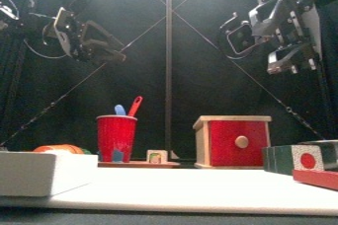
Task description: Put salmon on rice
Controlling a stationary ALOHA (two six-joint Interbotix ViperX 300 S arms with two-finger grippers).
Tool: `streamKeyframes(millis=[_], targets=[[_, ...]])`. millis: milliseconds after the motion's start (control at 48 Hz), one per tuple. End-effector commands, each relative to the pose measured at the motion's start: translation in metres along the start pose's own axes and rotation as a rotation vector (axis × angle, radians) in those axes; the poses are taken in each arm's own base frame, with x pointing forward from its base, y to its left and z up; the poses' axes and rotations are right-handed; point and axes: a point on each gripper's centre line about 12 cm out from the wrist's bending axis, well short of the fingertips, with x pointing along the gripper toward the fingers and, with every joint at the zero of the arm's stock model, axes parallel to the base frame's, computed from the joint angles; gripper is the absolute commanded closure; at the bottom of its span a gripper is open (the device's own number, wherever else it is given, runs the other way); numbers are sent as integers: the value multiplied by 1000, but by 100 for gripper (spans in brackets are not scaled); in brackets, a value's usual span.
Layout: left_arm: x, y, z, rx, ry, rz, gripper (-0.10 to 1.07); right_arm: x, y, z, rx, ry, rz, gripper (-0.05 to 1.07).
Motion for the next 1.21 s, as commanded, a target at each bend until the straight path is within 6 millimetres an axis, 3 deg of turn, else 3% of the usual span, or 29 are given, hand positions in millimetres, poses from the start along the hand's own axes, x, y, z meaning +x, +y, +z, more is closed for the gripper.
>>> streamKeyframes(millis=[0,188,479,604,792,1188], targets=[[0,0,4,5,-17,-3,11,8,12,-5,51,28,6,22],[0,0,3,4,-14,-3,11,25,15,-16,131,49,-90,22],[-1,0,2,5,-11,-1,11,26,22,-24,243,-4,-361,23],[-1,1,2,4,-11,1,11,31,32,-26,302,-63,-358,23],[-1,1,2,3,-11,2,11,52,27,-34,443,-78,-366,22],[-1,-1,-1,23,-1,-9,11,82,14,-41,549,-72,-431,22]])
